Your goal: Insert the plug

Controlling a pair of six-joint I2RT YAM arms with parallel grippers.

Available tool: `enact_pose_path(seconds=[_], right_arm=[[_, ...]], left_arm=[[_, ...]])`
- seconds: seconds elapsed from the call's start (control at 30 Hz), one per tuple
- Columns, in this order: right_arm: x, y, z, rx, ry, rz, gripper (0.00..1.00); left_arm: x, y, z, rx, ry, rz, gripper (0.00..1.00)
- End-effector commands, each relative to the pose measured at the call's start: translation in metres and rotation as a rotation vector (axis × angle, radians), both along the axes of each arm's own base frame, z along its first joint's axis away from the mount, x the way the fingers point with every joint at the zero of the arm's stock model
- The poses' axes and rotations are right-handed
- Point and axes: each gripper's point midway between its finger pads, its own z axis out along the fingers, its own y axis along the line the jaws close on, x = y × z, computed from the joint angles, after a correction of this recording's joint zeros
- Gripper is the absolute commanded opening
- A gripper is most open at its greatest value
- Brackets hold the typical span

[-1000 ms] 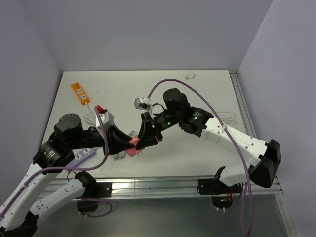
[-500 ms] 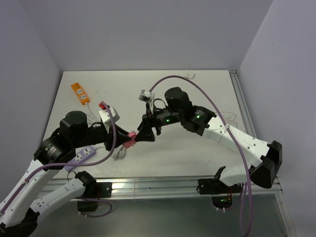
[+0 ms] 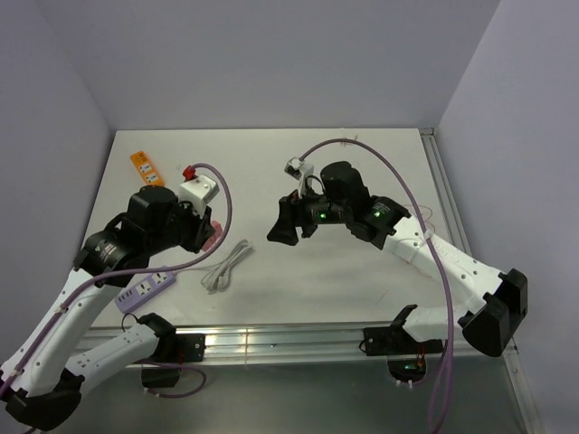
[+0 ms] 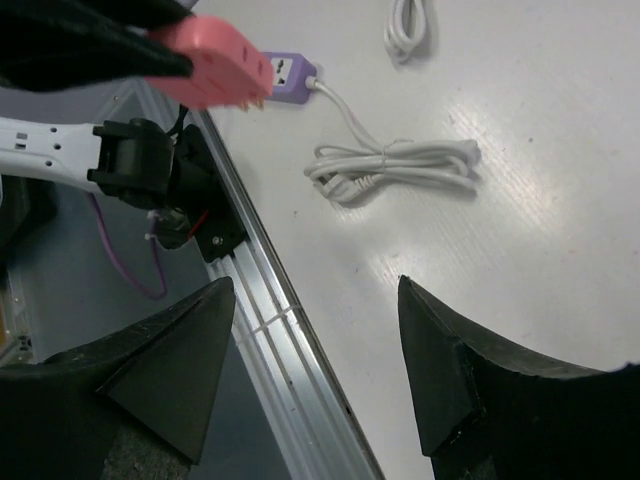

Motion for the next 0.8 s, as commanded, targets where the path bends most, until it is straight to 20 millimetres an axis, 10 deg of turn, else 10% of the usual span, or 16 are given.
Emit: enact_pose_path(seconds=[0.0, 0.27, 0.77], right_arm=[[0.004, 0.003, -0.006, 0.020, 0.022, -0.027, 0.73], [-0.015, 0.028, -0.003, 0.081, 0.102, 0.089, 0.70], [-0.031, 0.034, -0.011, 0.039, 0.147, 0.057, 0.69]], left_arm=[[0.016, 0.039, 0.006, 0.089, -0.008, 0.215, 0.00], [0.005, 0.044, 0.023, -0.060, -0.047, 0.252, 0.00], [0.028, 0.117, 0.026, -0.183, 0.068, 1.067, 0.00]])
